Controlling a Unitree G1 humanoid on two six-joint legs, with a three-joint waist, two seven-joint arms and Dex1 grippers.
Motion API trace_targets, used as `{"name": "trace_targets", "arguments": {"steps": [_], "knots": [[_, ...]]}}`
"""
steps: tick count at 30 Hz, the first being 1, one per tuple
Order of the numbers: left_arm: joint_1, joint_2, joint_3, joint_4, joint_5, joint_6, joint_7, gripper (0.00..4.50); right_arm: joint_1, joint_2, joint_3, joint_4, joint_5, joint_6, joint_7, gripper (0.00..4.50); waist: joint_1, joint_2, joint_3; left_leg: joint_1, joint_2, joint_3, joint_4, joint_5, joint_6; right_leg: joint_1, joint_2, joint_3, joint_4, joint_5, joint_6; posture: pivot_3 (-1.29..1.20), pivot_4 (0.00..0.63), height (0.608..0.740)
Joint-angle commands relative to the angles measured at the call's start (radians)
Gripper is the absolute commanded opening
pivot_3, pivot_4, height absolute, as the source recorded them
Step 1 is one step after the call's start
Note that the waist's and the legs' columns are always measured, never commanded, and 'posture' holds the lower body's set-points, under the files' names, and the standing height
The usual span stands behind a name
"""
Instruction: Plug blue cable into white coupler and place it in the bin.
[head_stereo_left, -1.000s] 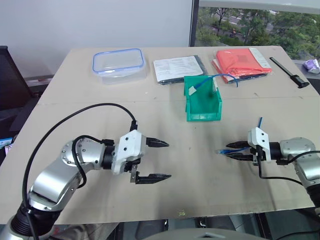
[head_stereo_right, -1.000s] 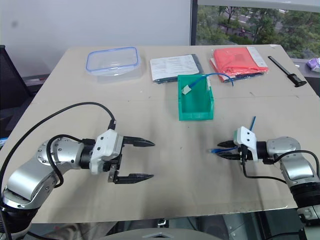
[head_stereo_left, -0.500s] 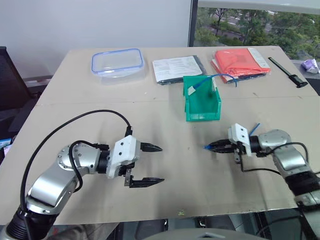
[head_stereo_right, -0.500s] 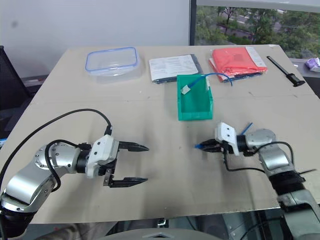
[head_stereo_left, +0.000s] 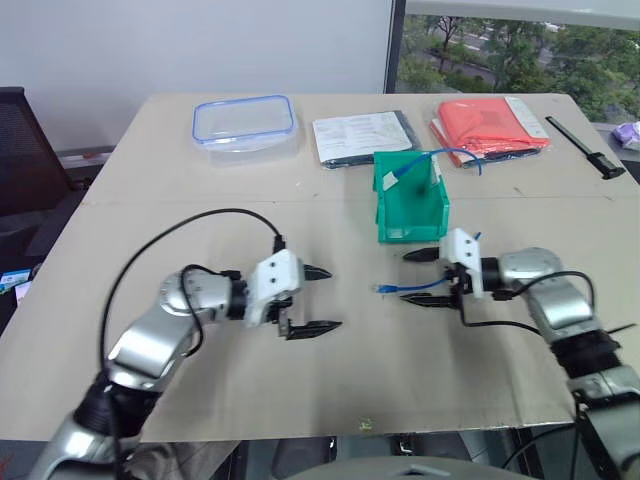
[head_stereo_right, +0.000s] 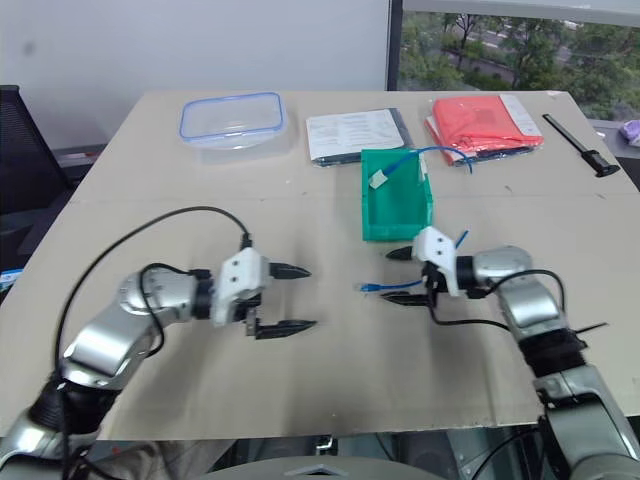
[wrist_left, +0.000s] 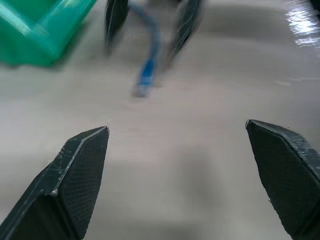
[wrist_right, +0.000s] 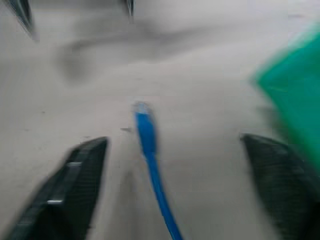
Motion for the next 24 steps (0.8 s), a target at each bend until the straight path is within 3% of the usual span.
{"name": "trace_targets", "arguments": {"steps": [1, 5, 10, 13, 20, 21, 24], "knots": [[-0.075, -0.059, -0.052, 0.105, 0.05, -0.066, -0.019, 4.5, 0.143, -0.028, -0.13, -0.214, 0.13, 0.104, -0.064, 4.47, 0.0, -0.001, 0.0, 0.0, 0.0, 0.0, 0.0, 0.0, 0.0, 0.0, 0.0, 0.0, 0.0, 0.0, 0.0, 0.0, 0.15, 0.74], [-0.188, -0.143, -0.108, 0.259, 0.075, -0.122, -0.083, 4.5, 0.399, -0.004, -0.232, -0.398, 0.183, 0.11, -0.151, 4.47, -0.011, -0.001, 0.0, 0.0, 0.001, -0.002, -0.001, 0.0, 0.0, 0.0, 0.001, 0.0, 0.0, 0.0, 0.0, 0.0, 0.15, 0.74], [-0.288, -0.188, -0.167, 0.423, 0.122, -0.202, -0.19, 4.5, 0.616, 0.048, -0.289, -0.479, 0.136, -0.018, -0.225, 4.47, -0.015, -0.002, 0.0, 0.001, 0.001, -0.002, -0.001, 0.0, 0.0, 0.0, 0.002, 0.001, 0.0, 0.0, 0.0, 0.0, 0.15, 0.74], [-0.319, -0.193, -0.189, 0.483, 0.152, -0.237, -0.233, 3.72, 0.671, 0.069, -0.283, -0.499, 0.122, -0.053, -0.259, 4.5, -0.017, -0.002, 0.0, 0.001, 0.001, -0.002, 0.001, 0.0, 0.0, 0.0, 0.002, 0.002, 0.0, 0.0, 0.0, 0.0, 0.15, 0.74], [-0.33, -0.191, -0.197, 0.509, 0.179, -0.252, -0.283, 0.22, 0.672, 0.076, -0.263, -0.497, 0.114, -0.084, -0.3, 4.5, -0.013, -0.002, 0.0, 0.001, 0.001, -0.002, 0.001, 0.0, 0.0, 0.0, 0.002, 0.003, 0.0, 0.0, 0.0, 0.0, 0.15, 0.74], [-0.329, -0.193, -0.196, 0.509, 0.179, -0.258, -0.283, 0.03, 0.667, 0.076, -0.259, -0.493, 0.111, -0.086, -0.303, 4.5, -0.012, -0.002, 0.0, 0.001, 0.001, -0.002, 0.001, 0.0, 0.0, 0.0, 0.002, 0.002, 0.0, 0.0, 0.0, 0.0, 0.15, 0.74], [-0.327, -0.207, -0.187, 0.513, 0.174, -0.272, -0.274, 0.03, 0.655, 0.074, -0.247, -0.485, 0.117, -0.078, -0.307, 4.5, -0.012, -0.002, 0.0, 0.001, 0.001, -0.003, 0.001, 0.0, 0.0, 0.0, 0.002, 0.002, 0.0, 0.0, 0.0, 0.0, 0.15, 0.74]]}}
